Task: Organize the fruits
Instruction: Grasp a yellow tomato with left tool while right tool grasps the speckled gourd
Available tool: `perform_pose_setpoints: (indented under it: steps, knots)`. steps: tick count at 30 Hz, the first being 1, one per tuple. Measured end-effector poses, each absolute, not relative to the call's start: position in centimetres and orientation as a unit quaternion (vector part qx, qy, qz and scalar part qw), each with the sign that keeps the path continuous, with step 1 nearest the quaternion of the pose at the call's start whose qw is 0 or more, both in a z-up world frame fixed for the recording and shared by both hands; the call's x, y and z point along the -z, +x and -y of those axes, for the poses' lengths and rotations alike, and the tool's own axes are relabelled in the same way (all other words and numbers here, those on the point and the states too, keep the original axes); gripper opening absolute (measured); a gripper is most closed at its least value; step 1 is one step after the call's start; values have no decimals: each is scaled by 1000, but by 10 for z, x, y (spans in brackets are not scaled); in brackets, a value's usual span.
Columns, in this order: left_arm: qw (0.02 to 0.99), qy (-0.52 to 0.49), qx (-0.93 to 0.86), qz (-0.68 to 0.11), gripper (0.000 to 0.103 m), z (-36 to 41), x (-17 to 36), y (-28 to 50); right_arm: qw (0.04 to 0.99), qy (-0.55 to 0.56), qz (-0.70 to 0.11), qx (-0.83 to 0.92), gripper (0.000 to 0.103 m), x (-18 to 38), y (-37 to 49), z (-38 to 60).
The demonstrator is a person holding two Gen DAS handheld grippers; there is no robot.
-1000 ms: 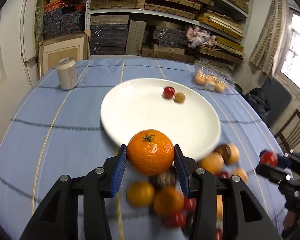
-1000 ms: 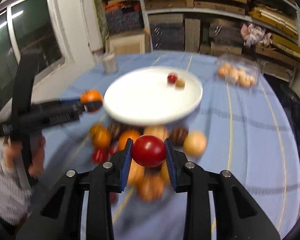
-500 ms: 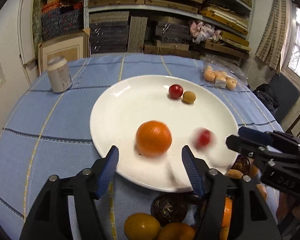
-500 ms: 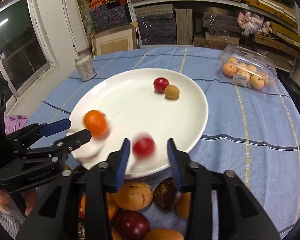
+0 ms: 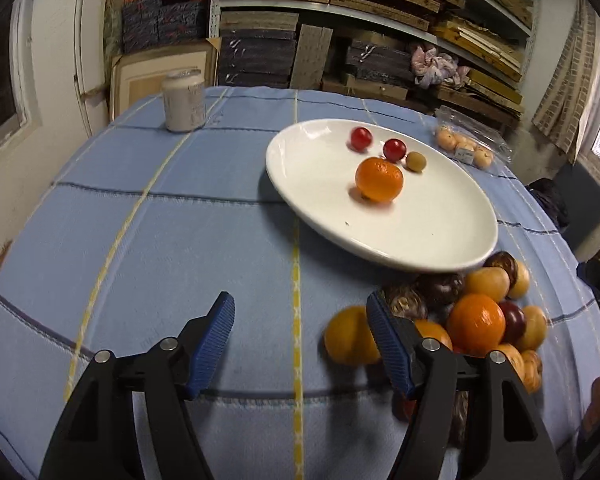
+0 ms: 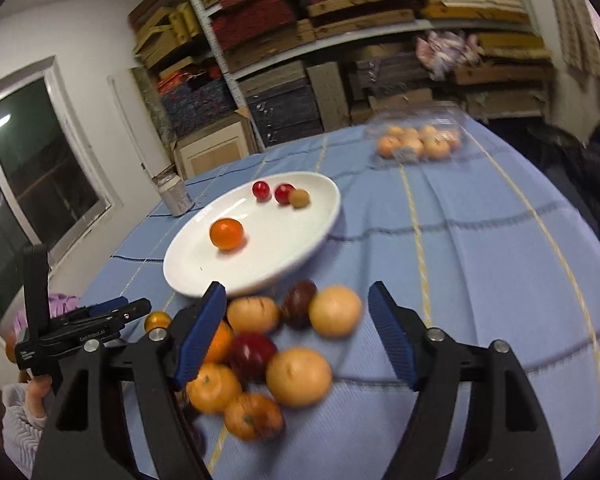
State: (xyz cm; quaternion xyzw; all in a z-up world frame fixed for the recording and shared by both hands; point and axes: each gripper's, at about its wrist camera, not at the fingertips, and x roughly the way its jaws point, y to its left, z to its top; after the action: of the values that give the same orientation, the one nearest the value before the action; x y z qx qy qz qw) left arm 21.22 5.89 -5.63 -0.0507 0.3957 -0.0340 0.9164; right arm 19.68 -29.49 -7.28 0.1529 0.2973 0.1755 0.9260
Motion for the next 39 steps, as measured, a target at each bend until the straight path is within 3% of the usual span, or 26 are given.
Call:
perform_pose_setpoints:
  steps: [4, 11, 15, 22, 24, 28, 31, 39]
  knots:
    - [918, -46, 40, -392, 70, -56, 58, 211, 924, 165, -300, -173, 79, 79, 191, 301]
    - [906, -56, 51, -417, 79, -53, 71, 223, 923, 163, -304, -172, 80, 79, 194, 299]
    - [892, -42, 36, -449, 80, -58, 81, 220, 920, 171, -307, -171, 81, 81, 195, 301]
    - [906, 17, 19, -423, 79, -51, 83, 204, 919, 172, -306, -179, 81, 79, 193, 300]
    - [909, 24, 28, -416, 77, -48, 82, 204, 920, 167, -306, -180, 81, 78, 193, 298]
    - [903, 14, 33, -428, 51, -52, 85, 207, 920, 168, -306, -180, 81, 78, 193, 297]
    - [905, 4, 30, -424, 40, -57, 84, 201, 918, 171, -308, -181, 81, 79, 193, 296]
    - [922, -17, 8, -386, 38, -68, 66, 187, 914, 114, -326, -215, 81, 83, 184, 273]
